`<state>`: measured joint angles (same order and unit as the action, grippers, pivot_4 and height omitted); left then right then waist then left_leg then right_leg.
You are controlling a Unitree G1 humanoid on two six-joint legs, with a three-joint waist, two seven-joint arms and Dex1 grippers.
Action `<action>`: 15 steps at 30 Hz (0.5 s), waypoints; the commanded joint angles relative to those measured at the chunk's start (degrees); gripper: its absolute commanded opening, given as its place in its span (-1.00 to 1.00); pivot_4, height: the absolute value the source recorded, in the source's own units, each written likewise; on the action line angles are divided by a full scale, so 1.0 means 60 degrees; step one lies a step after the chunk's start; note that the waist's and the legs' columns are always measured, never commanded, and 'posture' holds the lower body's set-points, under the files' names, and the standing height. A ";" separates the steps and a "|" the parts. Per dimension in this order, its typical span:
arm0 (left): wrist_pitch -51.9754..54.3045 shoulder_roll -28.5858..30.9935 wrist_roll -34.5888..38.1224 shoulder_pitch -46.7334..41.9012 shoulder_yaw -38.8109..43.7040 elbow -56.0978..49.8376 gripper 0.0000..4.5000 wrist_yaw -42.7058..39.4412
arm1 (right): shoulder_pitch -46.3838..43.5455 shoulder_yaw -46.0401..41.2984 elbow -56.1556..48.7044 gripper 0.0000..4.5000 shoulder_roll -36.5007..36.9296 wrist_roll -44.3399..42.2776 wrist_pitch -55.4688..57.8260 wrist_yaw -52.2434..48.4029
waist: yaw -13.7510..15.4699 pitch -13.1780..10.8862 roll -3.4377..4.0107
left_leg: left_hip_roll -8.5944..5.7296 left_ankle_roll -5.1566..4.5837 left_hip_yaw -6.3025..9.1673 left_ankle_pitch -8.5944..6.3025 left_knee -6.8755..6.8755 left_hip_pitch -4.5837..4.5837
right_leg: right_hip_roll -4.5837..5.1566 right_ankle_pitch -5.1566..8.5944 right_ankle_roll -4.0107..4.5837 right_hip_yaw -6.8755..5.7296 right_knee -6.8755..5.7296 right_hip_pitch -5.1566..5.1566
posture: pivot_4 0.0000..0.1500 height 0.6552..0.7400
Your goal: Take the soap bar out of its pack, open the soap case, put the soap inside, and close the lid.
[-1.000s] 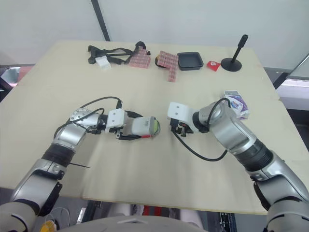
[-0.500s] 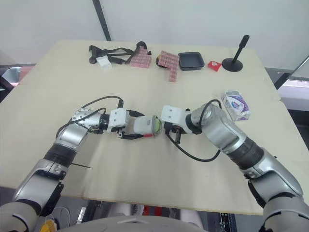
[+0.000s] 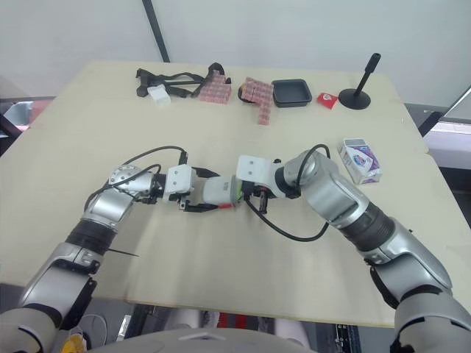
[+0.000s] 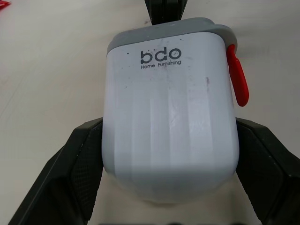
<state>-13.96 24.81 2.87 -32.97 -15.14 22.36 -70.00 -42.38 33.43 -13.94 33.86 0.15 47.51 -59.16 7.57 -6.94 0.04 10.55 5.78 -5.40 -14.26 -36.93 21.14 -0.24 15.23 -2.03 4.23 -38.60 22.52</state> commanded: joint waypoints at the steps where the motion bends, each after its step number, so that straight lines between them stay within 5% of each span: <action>1: 0.0046 0.0030 0.0408 -0.0017 0.0210 -0.0548 0.54 0.0011 | 0.0245 -0.0200 0.0012 -0.99 0.0146 0.0085 -0.0507 0.0132 | 0.0001 0.0000 0.0000 | 0.0000 0.0000 0.0000 0.0000 0.0000 0.0000 | 0.0000 0.0000 0.0000 0.0000 0.0000 0.0000 | 1.00 1.00; 7: 0.0049 0.0324 0.0559 0.0012 0.0474 -0.0612 0.54 0.0092 | 0.0832 -0.1191 0.0366 -0.18 0.0455 -0.0051 -0.0266 0.0650 | -0.0006 -0.0001 0.0001 | -0.0002 0.0000 -0.0001 0.0000 0.0000 0.0035 | -0.0001 0.0000 0.0000 0.0004 0.0007 -0.0001 | 1.00 1.00; 15: -0.0101 0.0629 0.0725 0.0058 0.0702 -0.0475 0.54 0.0007 | 0.1423 -0.3731 -0.1197 0.99 0.0738 -0.2276 0.2349 0.0328 | 0.0032 0.0000 0.0001 | 0.0001 0.0000 0.0000 0.0000 0.0000 0.0025 | -0.0006 0.0000 0.0000 0.0005 0.0006 -0.0002 | 1.00 1.00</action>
<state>-13.33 27.97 5.34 -32.53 -12.44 20.93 -70.01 -33.84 15.05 -17.65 38.32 -9.67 57.99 -56.65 7.77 -6.94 0.04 10.56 5.77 -5.40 -14.26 -36.93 21.37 -0.27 15.23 -2.03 4.26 -38.55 22.51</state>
